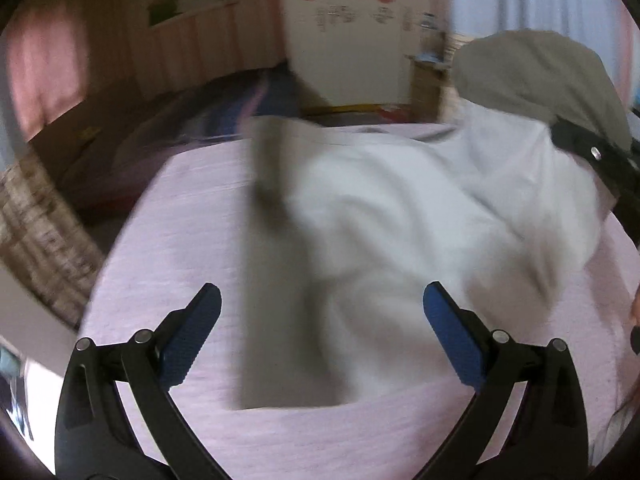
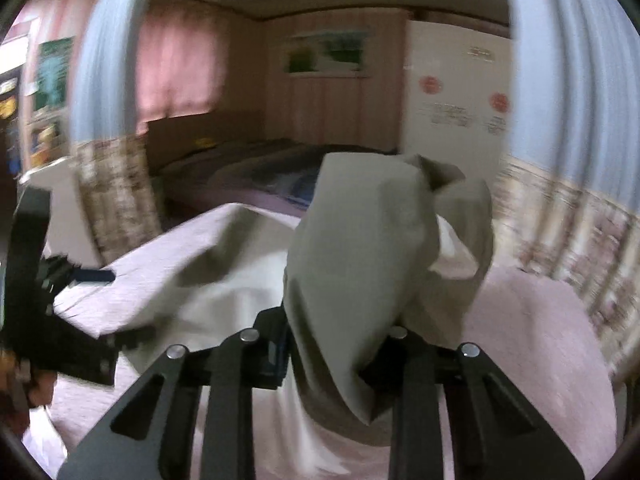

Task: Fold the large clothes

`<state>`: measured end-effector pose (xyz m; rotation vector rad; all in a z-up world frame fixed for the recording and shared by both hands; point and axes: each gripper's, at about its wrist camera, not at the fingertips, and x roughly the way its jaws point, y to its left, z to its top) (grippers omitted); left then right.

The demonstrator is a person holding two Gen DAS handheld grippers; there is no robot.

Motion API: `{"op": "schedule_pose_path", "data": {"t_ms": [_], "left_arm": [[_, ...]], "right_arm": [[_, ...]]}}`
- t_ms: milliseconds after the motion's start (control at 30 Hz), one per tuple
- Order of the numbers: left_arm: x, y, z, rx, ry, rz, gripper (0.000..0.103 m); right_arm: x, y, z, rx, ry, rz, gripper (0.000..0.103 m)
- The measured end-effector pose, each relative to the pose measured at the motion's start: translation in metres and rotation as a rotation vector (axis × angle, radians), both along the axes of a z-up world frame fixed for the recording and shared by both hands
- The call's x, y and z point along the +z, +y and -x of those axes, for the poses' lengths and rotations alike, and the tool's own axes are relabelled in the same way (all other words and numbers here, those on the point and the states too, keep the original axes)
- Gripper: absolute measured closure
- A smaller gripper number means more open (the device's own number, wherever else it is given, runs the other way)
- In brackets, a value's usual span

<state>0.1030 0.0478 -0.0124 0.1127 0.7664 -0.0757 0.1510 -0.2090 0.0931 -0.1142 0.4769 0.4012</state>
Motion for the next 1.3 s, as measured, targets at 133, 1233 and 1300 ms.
{"op": "schedule_pose_path", "data": {"t_ms": [133, 1233, 1300], "left_arm": [[0.011, 0.057, 0.007, 0.092, -0.023, 0.002, 0.003], [0.022, 0.054, 0.035, -0.073, -0.098, -0.066, 0.003], [0.028, 0.041, 0.030, -0.102, -0.104, -0.044, 0.003]], "right_arm": [[-0.020, 0.066, -0.005, 0.156, 0.058, 0.100, 0.079], [0.008, -0.068, 0.041, -0.043, 0.113, -0.019, 0.022], [-0.008, -0.090, 0.023, -0.094, 0.179, -0.097, 0.022]]}}
